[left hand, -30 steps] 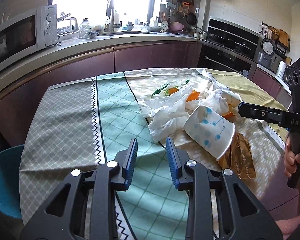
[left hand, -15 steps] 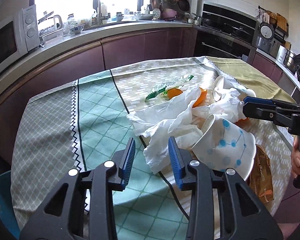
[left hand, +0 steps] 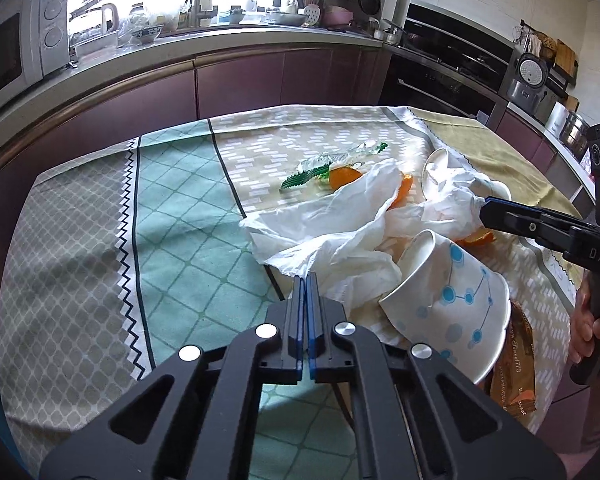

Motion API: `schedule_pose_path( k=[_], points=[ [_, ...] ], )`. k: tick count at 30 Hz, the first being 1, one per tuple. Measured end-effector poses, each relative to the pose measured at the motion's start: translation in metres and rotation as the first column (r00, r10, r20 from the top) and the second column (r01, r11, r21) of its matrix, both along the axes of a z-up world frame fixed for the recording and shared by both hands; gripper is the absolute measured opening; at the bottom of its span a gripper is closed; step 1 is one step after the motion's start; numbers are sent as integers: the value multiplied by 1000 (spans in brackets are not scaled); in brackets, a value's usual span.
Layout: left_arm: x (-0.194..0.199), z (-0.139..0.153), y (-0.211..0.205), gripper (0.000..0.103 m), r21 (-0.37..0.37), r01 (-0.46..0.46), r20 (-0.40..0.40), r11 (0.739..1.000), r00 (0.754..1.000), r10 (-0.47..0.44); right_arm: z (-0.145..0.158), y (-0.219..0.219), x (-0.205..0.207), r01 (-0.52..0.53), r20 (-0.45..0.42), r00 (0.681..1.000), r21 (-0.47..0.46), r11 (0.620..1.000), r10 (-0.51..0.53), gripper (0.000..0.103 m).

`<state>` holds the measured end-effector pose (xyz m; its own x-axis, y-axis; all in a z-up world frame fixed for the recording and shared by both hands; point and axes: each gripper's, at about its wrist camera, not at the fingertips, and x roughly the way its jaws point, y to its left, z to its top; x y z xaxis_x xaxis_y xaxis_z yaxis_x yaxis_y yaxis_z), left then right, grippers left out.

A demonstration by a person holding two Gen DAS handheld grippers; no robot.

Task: Collect trash
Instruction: 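Grasp a white tissue with the left tool while the right tool grasps another tissue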

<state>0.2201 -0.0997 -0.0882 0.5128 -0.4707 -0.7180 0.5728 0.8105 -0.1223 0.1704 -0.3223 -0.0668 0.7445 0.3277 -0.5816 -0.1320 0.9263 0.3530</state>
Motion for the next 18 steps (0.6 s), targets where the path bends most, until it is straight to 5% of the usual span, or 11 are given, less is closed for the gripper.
schedule_pose_path(
  k=[18],
  points=[
    [-36, 48, 54, 1, -106, -76, 97, 991, 991, 86, 32, 3, -16, 8, 100, 995, 4, 1000, -8, 2]
  ],
)
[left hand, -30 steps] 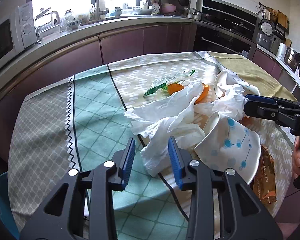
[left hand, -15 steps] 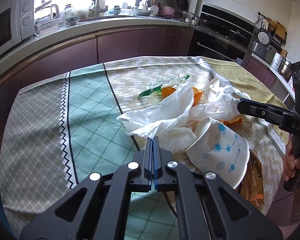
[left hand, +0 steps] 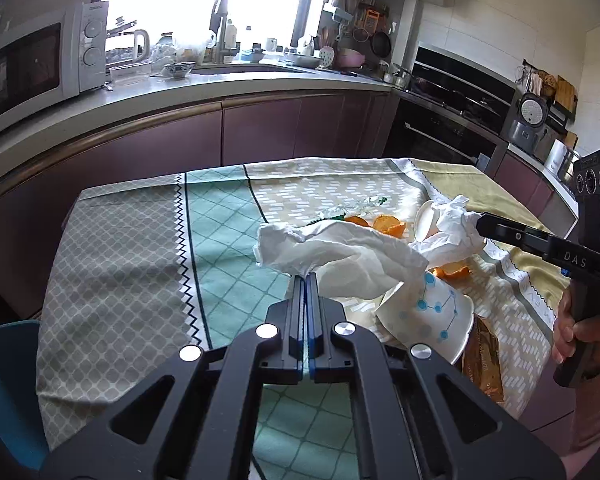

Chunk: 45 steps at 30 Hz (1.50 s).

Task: Collect trash
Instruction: 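Grasp a white tissue with the left tool while the right tool grasps another tissue, then carry both tissues to the teal bin and open both tools to drop them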

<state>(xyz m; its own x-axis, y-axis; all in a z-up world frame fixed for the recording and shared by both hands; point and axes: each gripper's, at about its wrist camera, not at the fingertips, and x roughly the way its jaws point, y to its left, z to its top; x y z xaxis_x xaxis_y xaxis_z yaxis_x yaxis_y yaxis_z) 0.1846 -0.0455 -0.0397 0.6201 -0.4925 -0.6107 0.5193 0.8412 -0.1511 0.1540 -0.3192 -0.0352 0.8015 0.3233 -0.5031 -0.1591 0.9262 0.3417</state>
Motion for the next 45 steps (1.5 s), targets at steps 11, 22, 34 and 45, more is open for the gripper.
schedule_pose_path(
  k=[11, 22, 34, 45],
  points=[
    [-19, 25, 63, 1, -65, -93, 44, 994, 994, 96, 32, 34, -4, -100, 87, 991, 17, 995, 98, 2],
    [-42, 42, 143, 1, -74, -228, 81, 971, 969, 234, 38, 107, 10, -286, 92, 955, 45, 957, 281, 2],
    [-58, 35, 267, 1, -80, -474, 57, 877, 876, 478, 37, 236, 51, -540, 61, 842, 76, 839, 536, 2],
    [-52, 0, 327, 1, -20, -582, -10, 813, 813, 582, 19, 331, 87, -641, -21, 764, 81, 763, 644, 2]
  ],
)
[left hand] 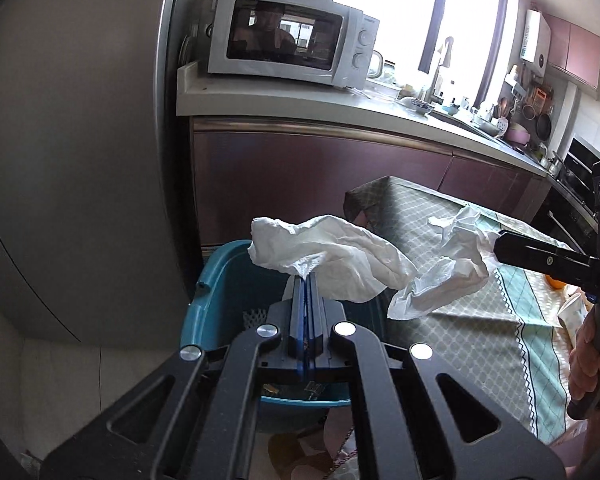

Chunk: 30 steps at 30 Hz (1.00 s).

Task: Collect trash
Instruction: 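Carry both tissues to the teal bin and open both tools to drop them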

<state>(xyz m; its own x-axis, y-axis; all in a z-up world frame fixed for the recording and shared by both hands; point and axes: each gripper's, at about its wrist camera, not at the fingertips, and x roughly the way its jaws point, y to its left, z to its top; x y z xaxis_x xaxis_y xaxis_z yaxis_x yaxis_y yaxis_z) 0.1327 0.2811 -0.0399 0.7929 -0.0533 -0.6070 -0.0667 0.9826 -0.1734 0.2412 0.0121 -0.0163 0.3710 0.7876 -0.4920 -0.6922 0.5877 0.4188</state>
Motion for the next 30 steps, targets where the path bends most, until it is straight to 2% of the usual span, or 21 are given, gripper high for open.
schedule_pose_path(
  k=[4, 18, 24, 30],
  points=[
    [13, -22, 13, 1, -34, -17, -56, 999, 998, 15, -12, 19, 11, -12, -32, 999, -23, 1000, 11, 2],
    [49, -85, 15, 2, -10, -42, -197, 999, 980, 39, -65, 64, 41, -39, -169, 985, -134, 990, 16, 3],
    [60, -101, 8, 4, 3, -32, -234, 999, 972, 32, -77, 72, 54, -35, -212, 977, -143, 989, 4, 5],
    [65, -105, 0, 4, 7, -31, -236, 999, 971, 32, -76, 65, 50, -27, -198, 980, -145, 989, -2, 6]
  ],
)
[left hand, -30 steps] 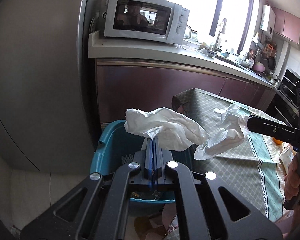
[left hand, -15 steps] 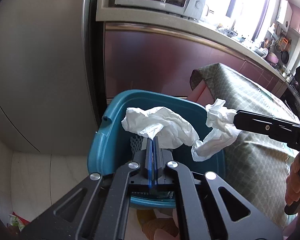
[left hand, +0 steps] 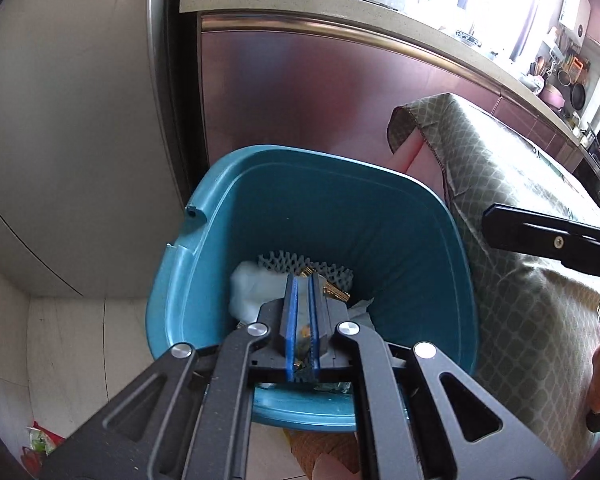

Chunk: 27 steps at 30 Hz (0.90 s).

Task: Collect trash
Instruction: 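Carry both tissues to the teal bin and open both tools to drop them, then grasp the gold snack wrapper with the right tool while the left tool grasps a paper cup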

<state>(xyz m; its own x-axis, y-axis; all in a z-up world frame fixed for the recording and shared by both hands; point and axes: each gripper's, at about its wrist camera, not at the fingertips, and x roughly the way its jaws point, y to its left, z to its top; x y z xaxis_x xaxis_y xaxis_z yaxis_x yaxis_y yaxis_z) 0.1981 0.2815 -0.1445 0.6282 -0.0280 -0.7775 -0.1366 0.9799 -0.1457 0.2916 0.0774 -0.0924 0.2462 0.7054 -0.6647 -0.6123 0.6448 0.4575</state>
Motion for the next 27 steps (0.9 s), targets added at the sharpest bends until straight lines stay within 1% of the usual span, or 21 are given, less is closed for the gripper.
schedule_pose_path(
  k=[4, 6, 8, 10, 12, 14, 18, 21, 24, 27],
  points=[
    [-8, 11, -6, 8, -2, 8, 35, 1000, 999, -8, 8, -9, -10, -1, 34, 999, 7, 1000, 1, 7],
    [-16, 21, -10, 10, 5, 19, 63, 1000, 998, -20, 15, -17, -16, -3, 55, 998, 18, 1000, 2, 11],
    [-25, 33, -18, 14, 9, 36, 94, 999, 995, -37, 23, -28, -26, -3, 81, 997, 32, 999, 1, 17],
    [-34, 45, -28, 16, 16, 61, 127, 998, 990, -63, 31, -40, -36, 0, 105, 994, 44, 999, -5, 21],
    [-40, 56, -42, 16, 27, 92, 160, 995, 982, -95, 39, -53, -46, 6, 132, 991, 54, 999, -13, 23],
    [-48, 68, -57, 18, 37, 129, 195, 991, 972, -133, 48, -69, -57, 15, 160, 987, 66, 998, -25, 27],
    [-62, 91, -93, 21, 51, 212, 259, 976, 941, -218, 62, -106, -78, 52, 206, 976, 81, 995, -68, 28],
    [-73, 103, -121, 22, 59, 269, 290, 961, 917, -274, 69, -138, -96, 99, 235, 965, 95, 990, -120, 30],
    [-83, 111, -151, 25, 65, 334, 308, 940, 889, -338, 70, -170, -114, 162, 242, 953, 111, 981, -185, 30],
    [-89, 112, -186, 26, 61, 407, 307, 911, 861, -406, 66, -208, -133, 248, 244, 932, 108, 963, -267, 32]
  ],
)
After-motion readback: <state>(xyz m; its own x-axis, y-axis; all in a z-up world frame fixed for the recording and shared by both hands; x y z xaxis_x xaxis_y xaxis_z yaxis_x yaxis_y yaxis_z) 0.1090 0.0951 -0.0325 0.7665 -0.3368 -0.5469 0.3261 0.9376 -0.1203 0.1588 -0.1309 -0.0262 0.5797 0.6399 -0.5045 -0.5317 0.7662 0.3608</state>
